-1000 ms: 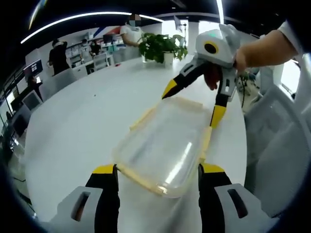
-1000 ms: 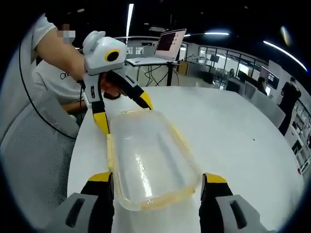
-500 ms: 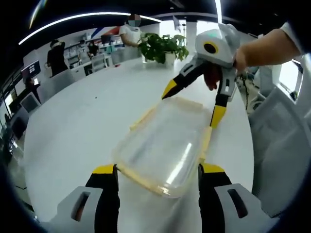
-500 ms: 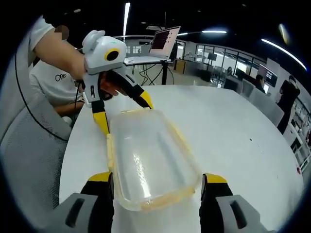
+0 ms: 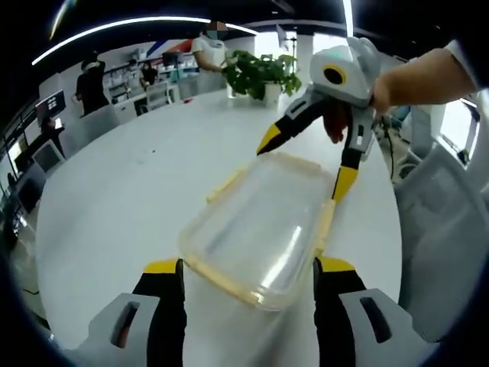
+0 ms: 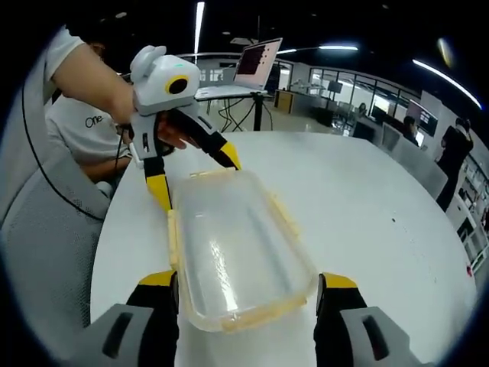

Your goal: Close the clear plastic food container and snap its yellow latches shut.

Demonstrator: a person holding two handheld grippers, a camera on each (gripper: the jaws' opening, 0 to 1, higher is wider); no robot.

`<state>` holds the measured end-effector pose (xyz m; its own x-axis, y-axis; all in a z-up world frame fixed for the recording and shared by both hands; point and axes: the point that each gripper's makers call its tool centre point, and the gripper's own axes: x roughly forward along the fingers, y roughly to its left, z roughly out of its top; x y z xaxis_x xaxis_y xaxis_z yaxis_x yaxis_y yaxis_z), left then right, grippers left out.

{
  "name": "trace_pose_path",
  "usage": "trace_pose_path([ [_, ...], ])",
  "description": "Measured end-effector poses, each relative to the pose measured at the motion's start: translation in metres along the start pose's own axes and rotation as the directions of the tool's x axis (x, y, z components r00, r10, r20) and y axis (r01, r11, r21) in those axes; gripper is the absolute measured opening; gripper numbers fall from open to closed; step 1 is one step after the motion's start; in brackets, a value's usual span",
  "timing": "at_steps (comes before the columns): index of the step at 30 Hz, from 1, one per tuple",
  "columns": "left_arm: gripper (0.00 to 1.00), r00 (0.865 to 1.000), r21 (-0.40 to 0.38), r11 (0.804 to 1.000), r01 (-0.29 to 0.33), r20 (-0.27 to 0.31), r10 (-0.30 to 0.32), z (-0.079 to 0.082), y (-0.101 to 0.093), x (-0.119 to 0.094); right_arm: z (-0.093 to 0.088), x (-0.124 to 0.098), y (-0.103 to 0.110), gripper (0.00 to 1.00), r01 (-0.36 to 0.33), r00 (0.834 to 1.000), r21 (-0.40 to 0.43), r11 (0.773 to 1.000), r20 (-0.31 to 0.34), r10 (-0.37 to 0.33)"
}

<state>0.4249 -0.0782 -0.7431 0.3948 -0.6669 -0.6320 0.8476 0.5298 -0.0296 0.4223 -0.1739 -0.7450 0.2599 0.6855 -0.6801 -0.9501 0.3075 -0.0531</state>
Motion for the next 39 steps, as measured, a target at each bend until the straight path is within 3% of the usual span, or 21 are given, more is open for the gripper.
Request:
trace_pose_path([
  [4, 0.76, 1.0, -0.023, 1.0, -0.005, -0.001, 0.005, 0.0, 0.001, -0.002, 0.003, -0.005, -0.002, 0.77, -0.001, 1.0, 0.029, 1.0, 0.025, 0.0],
  [10, 0.8, 1.0, -0.009, 1.0, -0.006, 0.013, 0.006, 0.003, 0.001, -0.004, 0.008, -0.011, -0.001, 0.83, 0.0, 0.999, 0.029, 1.0, 0.043, -0.001],
  [14, 0.86, 1.0, -0.007, 1.0, -0.006, 0.026, 0.006, 0.008, -0.002, -0.007, 0.006, -0.012, -0.003, 0.99, 0.036, 0.999, 0.057, 0.998, 0.034, -0.038],
  [18, 0.99, 0.999, 0.006, 1.0, -0.008, 0.038, 0.008, 0.012, -0.006, -0.01, 0.004, -0.015, 0.002, 0.99, 0.033, 0.999, 0.047, 0.998, 0.018, -0.034],
  [39, 0.99, 0.998, -0.017, 1.0, 0.011, 0.065, -0.009, 0.03, -0.027, -0.033, 0.029, -0.035, 0.012, 0.99, 0.064, 0.991, 0.154, 0.986, 0.11, -0.081],
])
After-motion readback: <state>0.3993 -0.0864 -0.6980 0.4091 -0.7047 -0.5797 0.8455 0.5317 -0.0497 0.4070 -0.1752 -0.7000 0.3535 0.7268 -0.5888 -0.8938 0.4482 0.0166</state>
